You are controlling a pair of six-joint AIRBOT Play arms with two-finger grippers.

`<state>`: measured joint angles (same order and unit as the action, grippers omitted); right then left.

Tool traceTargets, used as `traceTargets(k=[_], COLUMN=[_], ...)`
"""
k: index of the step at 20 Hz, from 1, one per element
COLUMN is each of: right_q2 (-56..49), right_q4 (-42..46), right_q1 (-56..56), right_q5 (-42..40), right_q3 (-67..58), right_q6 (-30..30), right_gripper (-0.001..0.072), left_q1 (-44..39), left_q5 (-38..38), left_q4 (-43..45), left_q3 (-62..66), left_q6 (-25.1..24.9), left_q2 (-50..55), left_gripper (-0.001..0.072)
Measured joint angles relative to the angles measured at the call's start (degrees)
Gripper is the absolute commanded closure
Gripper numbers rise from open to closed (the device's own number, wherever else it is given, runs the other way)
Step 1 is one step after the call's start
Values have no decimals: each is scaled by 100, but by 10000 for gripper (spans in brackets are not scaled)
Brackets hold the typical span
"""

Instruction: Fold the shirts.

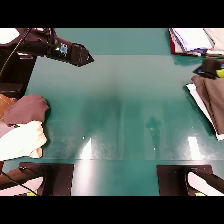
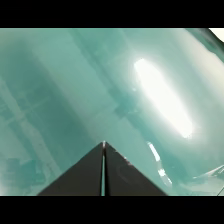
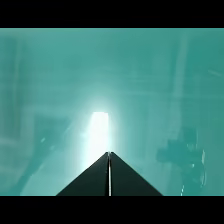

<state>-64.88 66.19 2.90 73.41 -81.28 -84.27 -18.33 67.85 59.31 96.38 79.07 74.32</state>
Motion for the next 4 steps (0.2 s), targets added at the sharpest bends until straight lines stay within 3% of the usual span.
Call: traceTargets(k=[4], right_q2=[-125], right_q4=[-4], right_q1=[562], right_q5=[7], right_q3=[-133], right_q6=[44], right_gripper=[691], left_q1=[0], left_q5=[-9], left_q4=[-2], left_q3=[0], left_q6=[0], left_q2=[0], left_gripper=[680])
